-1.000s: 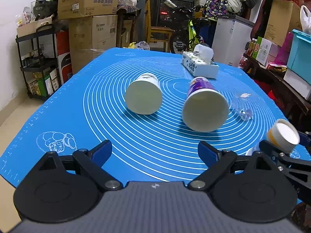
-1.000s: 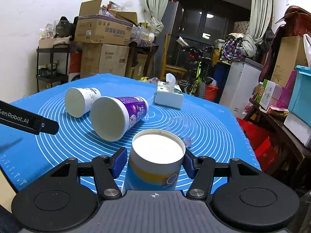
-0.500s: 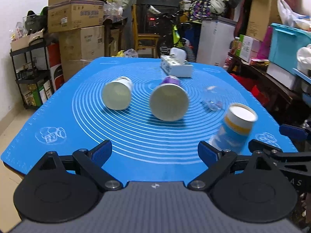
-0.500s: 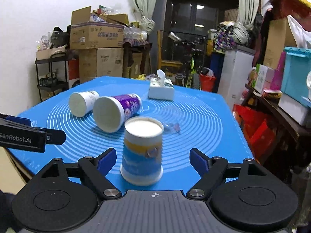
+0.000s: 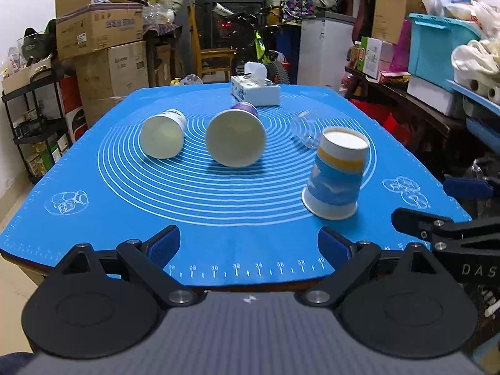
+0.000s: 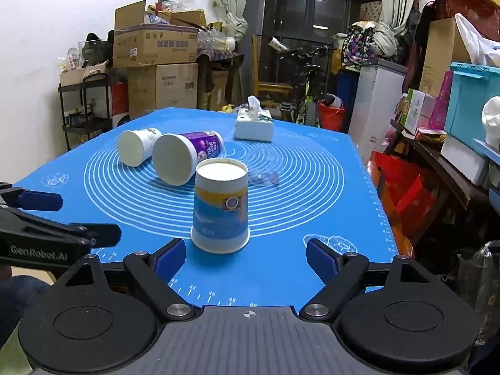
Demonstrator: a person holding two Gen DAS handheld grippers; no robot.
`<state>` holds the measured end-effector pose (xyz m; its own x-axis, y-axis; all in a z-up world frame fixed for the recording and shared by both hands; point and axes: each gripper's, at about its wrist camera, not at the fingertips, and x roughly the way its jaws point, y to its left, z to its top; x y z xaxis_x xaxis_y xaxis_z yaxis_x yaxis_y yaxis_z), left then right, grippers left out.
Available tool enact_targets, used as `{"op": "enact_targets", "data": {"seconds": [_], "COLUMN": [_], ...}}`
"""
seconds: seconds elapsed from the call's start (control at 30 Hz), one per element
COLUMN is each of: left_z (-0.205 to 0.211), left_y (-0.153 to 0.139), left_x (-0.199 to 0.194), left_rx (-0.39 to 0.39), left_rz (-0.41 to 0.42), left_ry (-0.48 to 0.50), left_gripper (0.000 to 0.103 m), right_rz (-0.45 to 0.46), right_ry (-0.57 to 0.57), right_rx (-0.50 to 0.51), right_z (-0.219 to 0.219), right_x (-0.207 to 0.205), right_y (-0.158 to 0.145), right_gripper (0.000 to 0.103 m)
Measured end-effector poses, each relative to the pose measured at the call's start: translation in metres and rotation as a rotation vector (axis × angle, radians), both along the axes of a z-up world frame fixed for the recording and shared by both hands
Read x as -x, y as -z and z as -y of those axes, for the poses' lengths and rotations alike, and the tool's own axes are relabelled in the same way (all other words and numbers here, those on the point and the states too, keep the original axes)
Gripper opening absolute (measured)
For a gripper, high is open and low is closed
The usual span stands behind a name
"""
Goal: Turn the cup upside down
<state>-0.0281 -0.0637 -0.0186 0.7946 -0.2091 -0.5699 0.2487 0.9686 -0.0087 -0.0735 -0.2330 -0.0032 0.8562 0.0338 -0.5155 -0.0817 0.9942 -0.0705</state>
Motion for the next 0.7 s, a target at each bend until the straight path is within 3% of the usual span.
{"op": "enact_targets", "data": {"seconds": [0.7], "left_z": [0.0030], "left_y": [0.0062], "left_x": [0.0048], "left_rx": [-0.019], "left_rz": [-0.028], "left_ry": [0.027], "left_gripper": [0.094], "right_rz": [-0.038], "right_ry": [-0.019], "right_rx": [0.014], "right_z": [-0.0034], "right_x": [0.0058], "right_y": [0.0035], "right_gripper": [0.086]}}
